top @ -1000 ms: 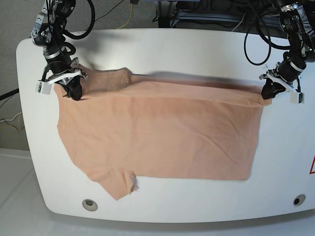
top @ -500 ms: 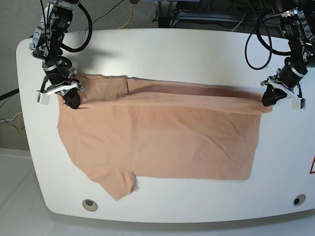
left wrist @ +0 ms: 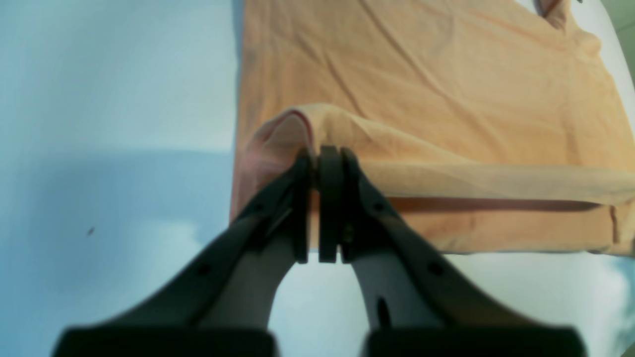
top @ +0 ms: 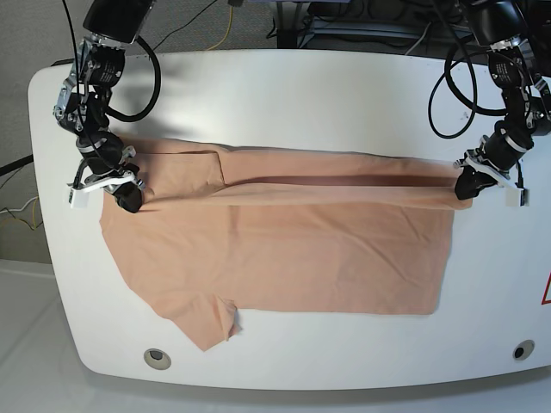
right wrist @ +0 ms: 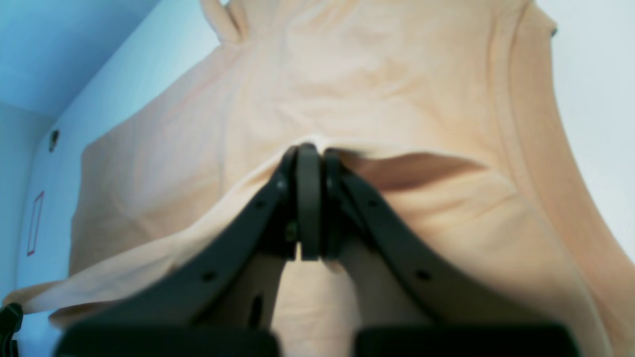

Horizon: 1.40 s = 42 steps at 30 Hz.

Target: Fold the T-shirt properly

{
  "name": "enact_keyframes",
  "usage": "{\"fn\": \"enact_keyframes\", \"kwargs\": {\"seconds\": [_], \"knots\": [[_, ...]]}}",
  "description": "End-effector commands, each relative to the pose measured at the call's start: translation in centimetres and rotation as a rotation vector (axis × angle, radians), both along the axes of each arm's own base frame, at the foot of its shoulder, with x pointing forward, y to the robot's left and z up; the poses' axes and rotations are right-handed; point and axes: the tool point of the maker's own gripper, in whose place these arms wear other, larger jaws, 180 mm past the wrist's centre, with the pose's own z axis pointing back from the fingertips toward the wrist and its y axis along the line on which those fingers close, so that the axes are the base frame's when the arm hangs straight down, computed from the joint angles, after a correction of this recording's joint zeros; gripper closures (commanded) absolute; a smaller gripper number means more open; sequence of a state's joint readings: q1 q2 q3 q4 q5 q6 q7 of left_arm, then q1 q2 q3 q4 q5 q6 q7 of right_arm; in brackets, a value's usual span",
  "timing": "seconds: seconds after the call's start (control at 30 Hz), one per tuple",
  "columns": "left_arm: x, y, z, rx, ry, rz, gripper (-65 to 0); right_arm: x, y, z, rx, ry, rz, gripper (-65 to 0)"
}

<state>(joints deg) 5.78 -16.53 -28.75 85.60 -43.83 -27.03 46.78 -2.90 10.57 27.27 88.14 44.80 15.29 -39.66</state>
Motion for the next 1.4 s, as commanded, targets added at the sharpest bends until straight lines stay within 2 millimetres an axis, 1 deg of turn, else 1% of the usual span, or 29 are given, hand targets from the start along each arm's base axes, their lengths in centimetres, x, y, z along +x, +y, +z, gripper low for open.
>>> {"fn": "enact_keyframes", "kwargs": {"seconds": [0.0,0.07,0.47,0.67,0.73,0.93,0.97,1.0,1.07,1.2,1.27,1.33,1.37], "knots": [[1.1,0.7,1.3,0.011,-0.048,0.013,0.0,1.2,-1.0,1.7,-0.023,-0.061,-0.012,0.0],[1.5,0.8,1.8,0.013,-0.060,0.009,0.0,1.3,-0.9,1.5,-0.010,-0.059,-0.020,0.0],[3.1,-0.2,1.4,0.054,-0.048,-0.039,0.0,2.0,-0.9,1.2,0.002,-0.054,-0.025,0.0],[3.4,0.1,1.3,0.066,-0.048,-0.034,0.0,2.3,-1.0,0.7,-0.005,-0.043,-0.027,0.0],[3.5,0.5,1.3,0.056,-0.051,-0.017,0.0,2.2,-0.9,0.1,-0.041,-0.018,-0.011,0.0],[3.5,1.1,1.5,0.052,-0.052,-0.001,0.0,2.2,-0.6,-0.2,-0.079,-0.005,0.006,0.0],[3.5,1.2,1.5,0.053,-0.050,0.001,0.0,2.2,-0.6,-0.2,-0.083,-0.004,0.007,-0.9],[3.4,1.3,1.6,0.054,-0.047,0.003,-1.1,2.2,-0.6,-0.2,-0.087,-0.004,0.008,-2.8],[3.3,1.2,1.2,0.063,-0.035,-0.002,-15.4,1.9,-0.7,-0.4,-0.102,0.005,0.017,-14.0],[3.3,1.4,1.3,0.075,-0.038,-0.002,-33.3,1.7,-0.8,-0.5,-0.127,0.013,0.025,-29.1],[3.4,1.6,1.3,0.081,-0.042,0.000,-39.0,1.6,-0.9,-0.6,-0.145,0.019,0.031,-35.4],[3.4,1.8,1.4,0.093,-0.045,0.002,-41.9,1.5,-1.0,-0.7,-0.163,0.024,0.033,-39.2],[3.3,2.1,1.4,0.111,-0.041,0.005,-43.8,1.6,-1.3,-0.6,-0.178,0.023,0.028,-40.1]]}}
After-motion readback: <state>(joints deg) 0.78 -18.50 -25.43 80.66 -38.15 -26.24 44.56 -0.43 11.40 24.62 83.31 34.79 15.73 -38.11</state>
